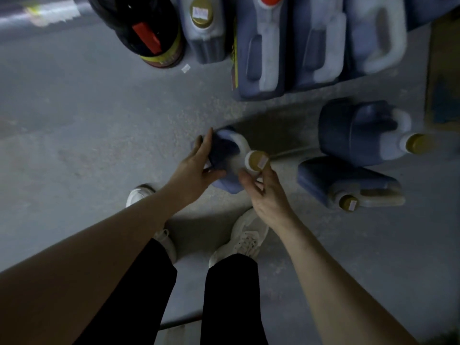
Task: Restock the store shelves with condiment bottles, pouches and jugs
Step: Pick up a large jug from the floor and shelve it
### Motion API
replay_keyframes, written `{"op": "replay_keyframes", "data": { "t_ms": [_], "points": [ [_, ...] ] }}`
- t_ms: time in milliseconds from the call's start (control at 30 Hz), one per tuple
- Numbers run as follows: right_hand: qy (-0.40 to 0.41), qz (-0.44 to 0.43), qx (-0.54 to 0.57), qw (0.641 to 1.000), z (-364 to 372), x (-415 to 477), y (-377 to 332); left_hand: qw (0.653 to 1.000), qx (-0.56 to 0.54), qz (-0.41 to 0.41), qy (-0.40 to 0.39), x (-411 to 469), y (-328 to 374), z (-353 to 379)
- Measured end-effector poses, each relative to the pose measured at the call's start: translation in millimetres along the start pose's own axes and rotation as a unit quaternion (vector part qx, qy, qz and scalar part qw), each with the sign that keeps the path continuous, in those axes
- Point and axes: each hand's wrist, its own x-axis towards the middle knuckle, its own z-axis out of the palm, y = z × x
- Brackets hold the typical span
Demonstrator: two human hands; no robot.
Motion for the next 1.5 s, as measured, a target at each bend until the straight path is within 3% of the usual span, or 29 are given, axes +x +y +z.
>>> {"op": "replay_keyframes", "data": {
  "t_ms": [100, 200, 333, 400, 533, 667, 733, 833, 1033, 1167, 1267, 1367, 1500],
  "points": [
    [-0.013, 0.032, -0.159, 0.987, 14, -6, -12, 1.000, -0.017, -0.007, -0.024, -16, -15, -5],
    [-0.054, 0.041, -0.234, 0.970, 33, -14, -19, 1.000, -0.011, -0.013, -0.015, -27, -22, -2],
    [-0.170, 0.037, -0.247, 0.953, 46, -10, -41, 0.995, -0.036, -0.048, 0.079, -36, -34, 6],
    [-0.232, -0.006, -0.263, 0.936, 44, -1, -57, 0.988, -0.051, -0.051, 0.136, -45, -44, 5],
    [-0.136, -0.144, -0.336, 0.921, 40, 29, -96, 0.978, -0.051, -0.072, 0.187, -54, -46, 13],
    [-0.257, -0.136, -0.444, 0.847, 54, 56, -119, 0.977, -0.068, -0.082, 0.182, -55, -46, 18],
    [-0.294, -0.145, -0.453, 0.829, 54, 59, -116, 0.977, -0.075, -0.078, 0.184, -57, -47, 16],
    [-0.278, -0.162, -0.410, 0.853, 51, 58, -102, 0.977, -0.092, -0.066, 0.181, -57, -44, 14],
    [-0.167, -0.174, -0.304, 0.922, 40, 53, -74, 0.968, -0.106, -0.026, 0.228, -44, -49, -2],
    [-0.164, -0.108, -0.202, 0.959, 35, 57, -71, 0.958, -0.136, -0.048, 0.248, -31, -61, -13],
    [-0.223, -0.076, -0.181, 0.955, 23, 70, -76, 0.972, -0.089, -0.039, 0.216, -27, -75, -22],
    [-0.295, -0.058, -0.269, 0.915, 22, 79, -72, 0.981, -0.034, -0.025, 0.192, -29, -83, -22],
    [-0.267, -0.095, -0.313, 0.907, 33, 101, -73, 0.975, -0.047, -0.027, 0.214, -25, -84, -24]
  ]
}}
